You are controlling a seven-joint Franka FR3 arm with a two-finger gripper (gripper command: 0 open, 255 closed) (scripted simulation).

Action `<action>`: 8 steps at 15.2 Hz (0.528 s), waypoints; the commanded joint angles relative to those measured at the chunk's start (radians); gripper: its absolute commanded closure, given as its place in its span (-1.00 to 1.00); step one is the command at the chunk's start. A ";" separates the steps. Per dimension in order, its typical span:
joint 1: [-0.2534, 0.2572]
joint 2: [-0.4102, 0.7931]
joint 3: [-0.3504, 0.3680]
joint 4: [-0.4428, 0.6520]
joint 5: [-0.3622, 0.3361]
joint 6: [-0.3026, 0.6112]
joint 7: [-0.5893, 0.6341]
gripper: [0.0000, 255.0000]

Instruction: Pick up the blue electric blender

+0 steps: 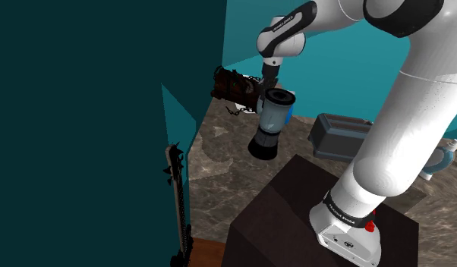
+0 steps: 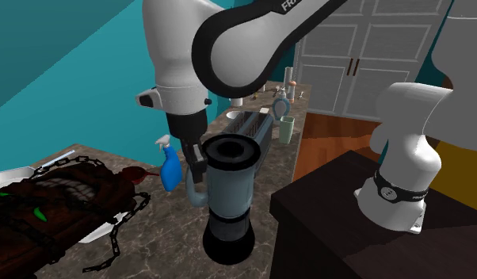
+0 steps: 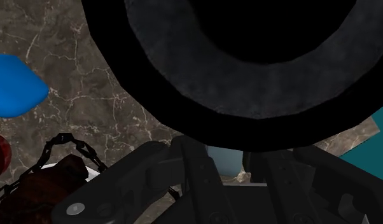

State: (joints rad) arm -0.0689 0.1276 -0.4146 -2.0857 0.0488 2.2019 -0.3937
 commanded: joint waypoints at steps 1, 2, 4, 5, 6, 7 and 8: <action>0.002 -0.017 -0.001 0.014 -0.008 -0.024 0.006 1.00; 0.002 -0.024 -0.002 0.020 -0.012 -0.037 0.008 1.00; 0.004 -0.036 -0.002 0.034 -0.018 -0.062 0.012 1.00; 0.004 -0.042 -0.002 0.041 -0.021 -0.075 0.014 1.00; 0.005 -0.048 -0.003 0.049 -0.024 -0.087 0.016 1.00; 0.005 -0.054 -0.003 0.056 -0.027 -0.100 0.018 1.00; 0.005 -0.059 -0.003 0.064 -0.030 -0.113 0.020 1.00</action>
State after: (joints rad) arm -0.0641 0.0736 -0.4176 -2.0396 0.0208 2.1064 -0.3756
